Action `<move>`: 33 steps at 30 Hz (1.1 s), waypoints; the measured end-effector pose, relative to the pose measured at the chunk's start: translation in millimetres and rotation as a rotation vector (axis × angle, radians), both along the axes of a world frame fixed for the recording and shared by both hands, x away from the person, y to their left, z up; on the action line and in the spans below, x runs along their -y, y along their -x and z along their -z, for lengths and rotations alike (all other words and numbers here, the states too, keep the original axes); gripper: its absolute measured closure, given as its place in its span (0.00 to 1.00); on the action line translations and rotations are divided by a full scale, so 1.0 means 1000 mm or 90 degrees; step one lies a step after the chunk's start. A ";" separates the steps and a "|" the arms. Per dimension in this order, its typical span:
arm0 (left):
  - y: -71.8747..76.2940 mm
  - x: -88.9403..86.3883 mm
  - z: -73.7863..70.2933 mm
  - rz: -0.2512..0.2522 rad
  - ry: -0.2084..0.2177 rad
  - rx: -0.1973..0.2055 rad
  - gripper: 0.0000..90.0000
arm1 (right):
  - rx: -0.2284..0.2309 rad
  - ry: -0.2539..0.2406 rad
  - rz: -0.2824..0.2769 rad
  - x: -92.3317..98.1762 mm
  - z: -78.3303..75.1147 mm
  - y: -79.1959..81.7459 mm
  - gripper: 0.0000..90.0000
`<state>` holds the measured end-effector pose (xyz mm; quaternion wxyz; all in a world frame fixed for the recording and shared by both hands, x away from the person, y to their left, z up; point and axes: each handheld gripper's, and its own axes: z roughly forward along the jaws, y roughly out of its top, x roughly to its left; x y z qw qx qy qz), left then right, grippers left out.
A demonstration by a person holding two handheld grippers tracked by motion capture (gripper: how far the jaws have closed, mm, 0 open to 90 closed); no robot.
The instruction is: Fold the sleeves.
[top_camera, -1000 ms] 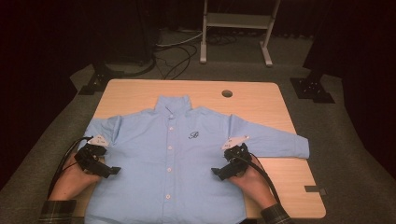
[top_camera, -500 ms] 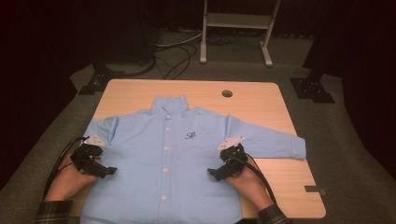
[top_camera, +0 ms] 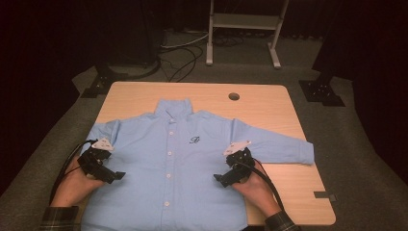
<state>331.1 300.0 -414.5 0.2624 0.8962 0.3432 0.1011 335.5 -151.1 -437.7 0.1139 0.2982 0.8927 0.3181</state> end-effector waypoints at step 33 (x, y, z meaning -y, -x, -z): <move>0.021 0.109 0.026 0.178 0.087 0.072 0.00 | -0.002 -0.020 0.003 0.026 -0.009 0.004 0.00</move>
